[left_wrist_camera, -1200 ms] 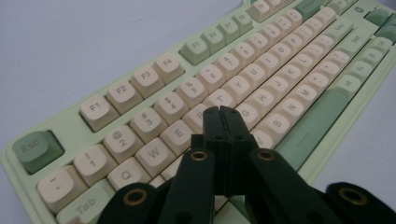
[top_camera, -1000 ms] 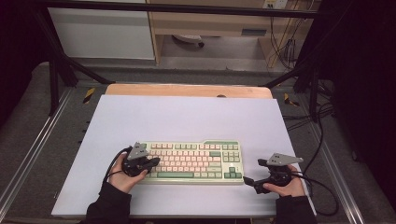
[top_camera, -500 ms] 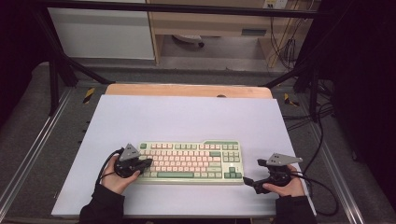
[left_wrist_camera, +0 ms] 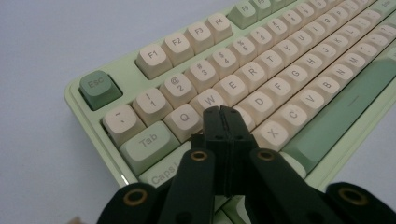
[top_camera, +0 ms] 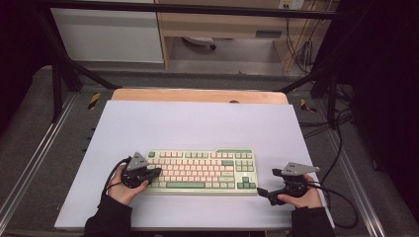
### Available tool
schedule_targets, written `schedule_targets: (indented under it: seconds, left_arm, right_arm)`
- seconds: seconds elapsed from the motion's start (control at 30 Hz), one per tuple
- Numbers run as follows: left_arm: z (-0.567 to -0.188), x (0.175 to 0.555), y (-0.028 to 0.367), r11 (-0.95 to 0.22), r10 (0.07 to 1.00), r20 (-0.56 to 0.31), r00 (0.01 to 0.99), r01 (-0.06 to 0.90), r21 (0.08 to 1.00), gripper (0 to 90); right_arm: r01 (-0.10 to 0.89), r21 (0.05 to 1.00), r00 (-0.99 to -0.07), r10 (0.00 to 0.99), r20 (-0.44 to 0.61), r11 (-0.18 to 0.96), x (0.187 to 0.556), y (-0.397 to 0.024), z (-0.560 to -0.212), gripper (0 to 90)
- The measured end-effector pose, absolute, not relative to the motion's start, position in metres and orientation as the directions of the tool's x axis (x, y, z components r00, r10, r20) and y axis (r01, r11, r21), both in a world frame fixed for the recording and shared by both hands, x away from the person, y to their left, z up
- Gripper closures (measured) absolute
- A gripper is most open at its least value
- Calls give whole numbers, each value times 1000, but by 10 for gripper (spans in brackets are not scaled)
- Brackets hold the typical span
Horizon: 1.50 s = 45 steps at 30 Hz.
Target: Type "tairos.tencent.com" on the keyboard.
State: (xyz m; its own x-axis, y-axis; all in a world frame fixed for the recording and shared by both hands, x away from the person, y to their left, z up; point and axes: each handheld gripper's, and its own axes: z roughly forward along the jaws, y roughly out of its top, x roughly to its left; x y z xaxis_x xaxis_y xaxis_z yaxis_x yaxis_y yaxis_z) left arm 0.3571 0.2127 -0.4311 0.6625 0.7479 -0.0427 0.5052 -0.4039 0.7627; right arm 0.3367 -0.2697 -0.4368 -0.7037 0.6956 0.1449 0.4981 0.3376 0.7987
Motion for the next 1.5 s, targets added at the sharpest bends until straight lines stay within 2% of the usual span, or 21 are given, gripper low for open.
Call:
schedule_targets:
  seconds: [0.67,0.8,0.87,0.9,1.1,1.13,1.37,1.5]
  left_arm:
    - [-423,356,218,-385,744,-58,666,498,777,900]
    - [-423,356,218,-384,743,-59,667,497,779,900]
    - [-423,356,218,-383,743,-60,667,496,779,900]
    - [-423,356,218,-382,743,-60,667,497,779,900]
    - [-423,356,218,-383,742,-62,668,498,778,900]
    - [-423,356,218,-383,741,-63,668,498,778,900]
    - [-423,356,218,-382,740,-64,669,498,779,900]
    - [-423,356,218,-385,739,-64,671,498,777,900]
  right_arm:
    - [455,813,-719,688,96,362,334,-247,-425,28]
    - [443,803,-739,669,75,399,335,-236,-421,130]
    - [442,798,-741,668,68,409,335,-234,-420,147]
    - [438,795,-745,665,59,419,336,-231,-419,191]
    - [427,801,-741,670,45,419,337,-224,-414,279]
    - [412,806,-748,662,33,425,338,-222,-412,326]
    - [394,801,-766,643,15,450,340,-209,-409,363]
    - [404,790,-778,627,31,462,342,-198,-408,453]
